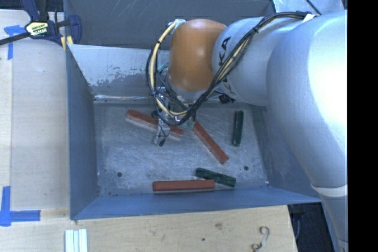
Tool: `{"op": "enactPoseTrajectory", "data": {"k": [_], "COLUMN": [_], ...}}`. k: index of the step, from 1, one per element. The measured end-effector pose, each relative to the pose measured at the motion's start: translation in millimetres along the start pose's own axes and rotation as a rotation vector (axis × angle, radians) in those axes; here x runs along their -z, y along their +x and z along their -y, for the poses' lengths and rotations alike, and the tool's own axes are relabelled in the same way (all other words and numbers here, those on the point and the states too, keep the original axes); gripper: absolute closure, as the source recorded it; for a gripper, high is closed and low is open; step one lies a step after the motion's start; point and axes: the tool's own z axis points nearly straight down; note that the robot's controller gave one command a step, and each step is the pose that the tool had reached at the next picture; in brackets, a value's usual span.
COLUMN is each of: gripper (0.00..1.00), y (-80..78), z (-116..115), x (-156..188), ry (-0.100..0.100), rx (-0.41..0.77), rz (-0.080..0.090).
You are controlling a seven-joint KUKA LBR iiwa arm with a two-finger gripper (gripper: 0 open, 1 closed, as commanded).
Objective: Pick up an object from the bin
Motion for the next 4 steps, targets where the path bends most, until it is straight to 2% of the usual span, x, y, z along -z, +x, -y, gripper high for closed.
{"op": "enactPoseTrajectory", "data": {"k": [2, 3, 4], "gripper": [0.00, 1.00, 1.00], "y": [-2.4, -3.1, -4.8], "z": [1.2, 1.2, 1.6], "x": [0.8, 1.8, 36.8], "ry": [-0.001, -0.001, 0.000], "rx": [-0.005, -0.006, -0.008], "rz": [0.003, 0.004, 0.002]}}
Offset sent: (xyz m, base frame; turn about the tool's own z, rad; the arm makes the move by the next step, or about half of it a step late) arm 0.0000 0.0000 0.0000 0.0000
